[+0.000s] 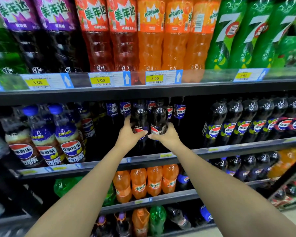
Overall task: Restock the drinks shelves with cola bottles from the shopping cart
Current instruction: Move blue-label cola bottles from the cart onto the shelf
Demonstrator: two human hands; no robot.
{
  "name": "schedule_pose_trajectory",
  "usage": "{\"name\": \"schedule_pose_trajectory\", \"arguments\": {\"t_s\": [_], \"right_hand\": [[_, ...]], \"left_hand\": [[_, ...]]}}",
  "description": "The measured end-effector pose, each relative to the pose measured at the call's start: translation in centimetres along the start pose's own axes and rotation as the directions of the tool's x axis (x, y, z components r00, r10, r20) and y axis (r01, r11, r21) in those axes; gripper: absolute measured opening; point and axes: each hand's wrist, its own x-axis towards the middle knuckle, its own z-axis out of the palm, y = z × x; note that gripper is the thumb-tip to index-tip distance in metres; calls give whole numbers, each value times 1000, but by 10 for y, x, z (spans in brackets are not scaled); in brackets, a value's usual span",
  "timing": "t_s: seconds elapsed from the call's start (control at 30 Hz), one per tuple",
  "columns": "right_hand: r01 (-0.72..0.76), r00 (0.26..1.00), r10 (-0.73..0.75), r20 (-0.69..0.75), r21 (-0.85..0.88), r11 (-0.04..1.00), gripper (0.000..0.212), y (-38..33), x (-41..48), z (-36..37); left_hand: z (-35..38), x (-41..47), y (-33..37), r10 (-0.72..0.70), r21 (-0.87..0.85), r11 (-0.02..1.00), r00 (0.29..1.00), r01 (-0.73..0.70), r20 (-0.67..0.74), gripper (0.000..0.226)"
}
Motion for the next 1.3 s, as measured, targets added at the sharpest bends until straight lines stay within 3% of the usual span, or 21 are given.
{"name": "schedule_pose_trajectory", "arguments": {"t_s": [0.2,0.33,0.43,0.6,0.7,0.8,0.9,1.13,1.3], "right_hand": [[74,965,-87,-246,-61,995,62,12,-2,24],[103,979,-114,-170,-69,992,52,19,24,22],[70,990,-72,-124,-15,997,61,24,47,20],[39,997,-33,-71,87,995,54,29,79,25],[55,990,-49,-131,44,998,58,33,88,34],[109,935,-130,-331,-82,991,61,38,87,50],[98,893,-132,-430,-100,990,68,41,82,63],[82,886,-122,-446,-107,991,48,36,89,66],[39,888,-74,-453,-85,996,49,36,93,68]], "left_hand": [[6,2,-32,-29,73,997,998,26,48,80],[17,16,-38,0,108,994,1000,3,-28,76],[24,34,-43,-12,116,993,995,24,-100,72],[29,67,-53,-65,92,993,992,75,-109,78],[33,79,-55,-75,87,992,990,86,-121,78],[38,84,-57,-47,90,994,985,63,-166,74],[41,83,-59,-29,99,994,981,49,-191,73],[46,80,-60,3,93,995,974,19,-226,70],[50,80,-58,-1,72,997,971,18,-240,70]]}}
